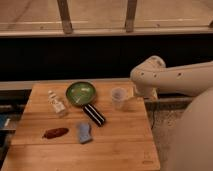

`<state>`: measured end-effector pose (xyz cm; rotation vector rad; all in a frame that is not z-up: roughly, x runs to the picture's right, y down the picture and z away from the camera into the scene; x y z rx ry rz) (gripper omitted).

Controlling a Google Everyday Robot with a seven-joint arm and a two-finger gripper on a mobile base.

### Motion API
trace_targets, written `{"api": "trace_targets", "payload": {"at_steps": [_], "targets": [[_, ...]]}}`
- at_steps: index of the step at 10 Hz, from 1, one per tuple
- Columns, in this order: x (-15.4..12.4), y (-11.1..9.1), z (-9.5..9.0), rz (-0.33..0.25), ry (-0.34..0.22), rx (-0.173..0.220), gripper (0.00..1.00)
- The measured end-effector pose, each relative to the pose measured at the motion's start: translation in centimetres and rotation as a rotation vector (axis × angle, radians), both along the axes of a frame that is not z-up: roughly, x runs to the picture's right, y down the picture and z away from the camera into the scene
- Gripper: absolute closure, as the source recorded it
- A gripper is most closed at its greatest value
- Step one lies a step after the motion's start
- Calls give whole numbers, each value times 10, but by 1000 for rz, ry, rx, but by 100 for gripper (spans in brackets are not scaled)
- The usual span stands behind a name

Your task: Place the white sponge in the ceramic bowl

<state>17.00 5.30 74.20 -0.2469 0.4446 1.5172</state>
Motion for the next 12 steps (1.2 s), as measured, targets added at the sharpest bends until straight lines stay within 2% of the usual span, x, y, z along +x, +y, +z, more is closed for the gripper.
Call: {"api": "trace_targets", "payload": {"at_steps": [3,6,11,12], "targets": [[-80,0,-3,-66,-98,1,20],[-168,10,-14,-141,-246,11,20],[-171,12,-15,-146,-252,6,20],[-169,13,-14,-157,-252,-7,20]]}}
